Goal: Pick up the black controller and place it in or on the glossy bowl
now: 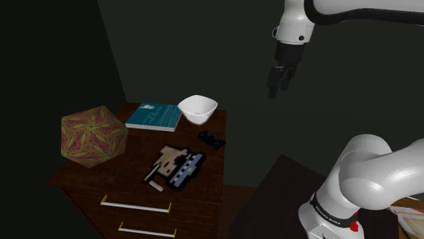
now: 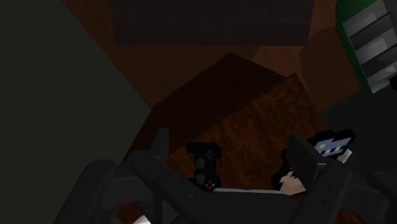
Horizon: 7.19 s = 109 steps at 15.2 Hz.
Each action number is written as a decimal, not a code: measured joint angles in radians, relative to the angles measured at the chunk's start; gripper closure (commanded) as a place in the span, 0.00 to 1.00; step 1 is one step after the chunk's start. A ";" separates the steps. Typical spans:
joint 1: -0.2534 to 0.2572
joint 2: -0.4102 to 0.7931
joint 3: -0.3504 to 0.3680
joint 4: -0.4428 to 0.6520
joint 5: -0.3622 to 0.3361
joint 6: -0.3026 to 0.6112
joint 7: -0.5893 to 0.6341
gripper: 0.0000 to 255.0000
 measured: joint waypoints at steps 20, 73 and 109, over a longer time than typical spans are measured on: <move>0.063 0.384 -0.045 -0.249 -0.096 0.804 -0.199 0.00; 0.077 0.986 -0.031 0.018 -0.133 1.300 -0.348 0.00; 0.050 0.971 -0.041 -0.134 -0.329 1.260 -0.652 1.00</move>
